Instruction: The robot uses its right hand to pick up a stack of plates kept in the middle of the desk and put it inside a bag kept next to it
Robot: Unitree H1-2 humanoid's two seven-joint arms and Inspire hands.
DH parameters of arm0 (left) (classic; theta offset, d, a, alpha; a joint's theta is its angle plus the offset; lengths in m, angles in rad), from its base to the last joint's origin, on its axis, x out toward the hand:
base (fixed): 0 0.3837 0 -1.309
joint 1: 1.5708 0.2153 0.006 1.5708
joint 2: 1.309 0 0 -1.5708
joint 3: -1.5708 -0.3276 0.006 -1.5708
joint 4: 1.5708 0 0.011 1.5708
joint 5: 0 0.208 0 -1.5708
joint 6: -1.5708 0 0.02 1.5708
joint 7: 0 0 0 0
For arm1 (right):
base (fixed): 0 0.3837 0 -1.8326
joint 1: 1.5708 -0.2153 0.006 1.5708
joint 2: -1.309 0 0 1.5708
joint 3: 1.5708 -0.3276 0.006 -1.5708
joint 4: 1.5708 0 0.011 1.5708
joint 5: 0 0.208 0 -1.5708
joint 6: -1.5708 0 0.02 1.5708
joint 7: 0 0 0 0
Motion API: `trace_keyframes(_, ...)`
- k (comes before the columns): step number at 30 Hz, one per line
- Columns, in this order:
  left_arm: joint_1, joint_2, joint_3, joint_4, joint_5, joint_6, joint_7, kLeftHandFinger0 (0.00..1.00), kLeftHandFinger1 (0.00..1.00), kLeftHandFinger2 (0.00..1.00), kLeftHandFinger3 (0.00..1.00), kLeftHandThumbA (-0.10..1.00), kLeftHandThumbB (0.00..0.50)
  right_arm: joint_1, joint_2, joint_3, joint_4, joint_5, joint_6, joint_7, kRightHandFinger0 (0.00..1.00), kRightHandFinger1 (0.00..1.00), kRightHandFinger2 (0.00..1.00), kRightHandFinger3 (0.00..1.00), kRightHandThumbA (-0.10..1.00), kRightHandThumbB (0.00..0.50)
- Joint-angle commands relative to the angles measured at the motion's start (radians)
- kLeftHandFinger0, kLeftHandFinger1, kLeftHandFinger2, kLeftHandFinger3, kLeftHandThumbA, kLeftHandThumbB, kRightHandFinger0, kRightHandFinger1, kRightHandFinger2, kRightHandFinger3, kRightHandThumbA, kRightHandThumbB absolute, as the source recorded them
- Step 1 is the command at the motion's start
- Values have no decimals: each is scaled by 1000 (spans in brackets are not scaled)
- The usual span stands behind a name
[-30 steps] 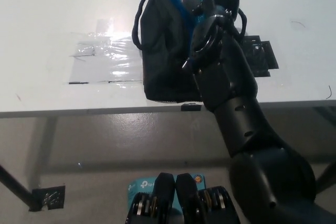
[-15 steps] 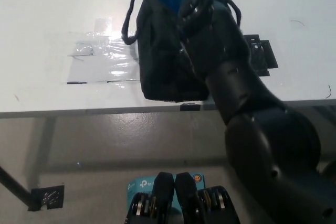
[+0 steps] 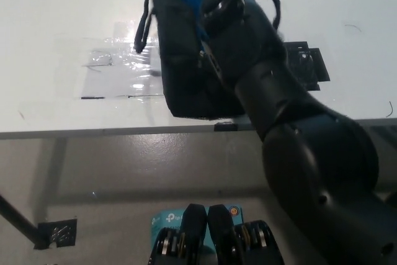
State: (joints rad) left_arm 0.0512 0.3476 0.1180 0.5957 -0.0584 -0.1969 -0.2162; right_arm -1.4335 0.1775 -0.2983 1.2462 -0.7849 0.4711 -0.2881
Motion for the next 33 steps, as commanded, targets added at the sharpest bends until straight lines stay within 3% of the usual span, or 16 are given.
trace_keyframes(1,3,18,-4,-16,8,-21,6,0,11,177,229,-100,500,26,5,52,9,43,-1,-47,0,189,537,721,-97,4)
trace_keyframes(3,3,18,-3,-16,7,-15,4,0,14,187,223,-100,500,65,11,63,-14,65,-1,-66,0,173,512,724,-100,0)
trace_keyframes(4,4,16,-2,-20,7,-16,7,0,8,174,213,-100,500,97,10,113,-14,40,-1,-58,0,182,498,497,-92,0)
trace_keyframes(6,5,15,-3,-21,5,-14,3,0,7,174,214,-100,500,124,6,169,-15,20,-1,-66,0,170,473,374,-32,0)
trace_keyframes(7,5,15,-4,-22,5,-13,4,0,7,172,214,-100,500,131,5,188,-16,14,-1,-69,0,160,464,356,-7,0)
trace_keyframes(8,5,17,-4,-27,6,-11,3,0,15,180,214,-100,500,153,6,218,-41,28,-1,-75,0,195,520,499,46,0)
trace_keyframes(9,6,16,-5,-32,15,-3,13,0,32,198,221,-100,500,164,8,234,-46,29,-1,-81,0,154,474,366,151,0)
trace_keyframes(10,6,17,-6,-31,17,-7,13,0,33,200,220,-100,500,173,9,247,-56,36,-1,-81,0,156,476,343,157,0)
trace_keyframes(13,5,19,-8,-28,22,-14,14,0,35,196,214,-100,500,149,11,275,-13,32,-1,-63,0,190,508,551,-54,1)
trace_keyframes(14,6,19,-7,-28,18,-19,10,0,37,192,205,-100,500,124,12,278,21,38,-1,-15,54,270,626,1000,27,27)
trace_keyframes(15,6,19,-8,-27,18,-27,8,0,38,182,199,-100,500,103,10,280,38,48,-1,58,451,806,1000,1000,350,126)
trace_keyframes(16,6,20,-9,-26,19,-30,8,0,39,180,198,-100,500,96,8,284,45,57,-1,78,830,1000,1000,1000,442,130)
trace_keyframes(17,6,18,-8,-26,18,-27,10,0,39,179,196,-100,500,75,9,286,66,57,-1,108,1000,1000,1000,1000,675,294)
trace_keyframes(18,4,18,-6,-25,15,-17,9,0,43,186,207,-100,500,45,9,309,111,40,-1,128,1000,1000,1000,1000,833,444)
trace_keyframes(19,4,16,-14,-22,23,-17,7,0,44,186,211,-100,500,8,1,326,183,49,-1,151,1000,1000,1000,1000,974,500)
trace_keyframes(33,1,12,-23,15,34,-8,21,0,7,183,232,-100,500,-304,-36,409,402,203,-1,173,1000,1000,1000,1000,1000,500)
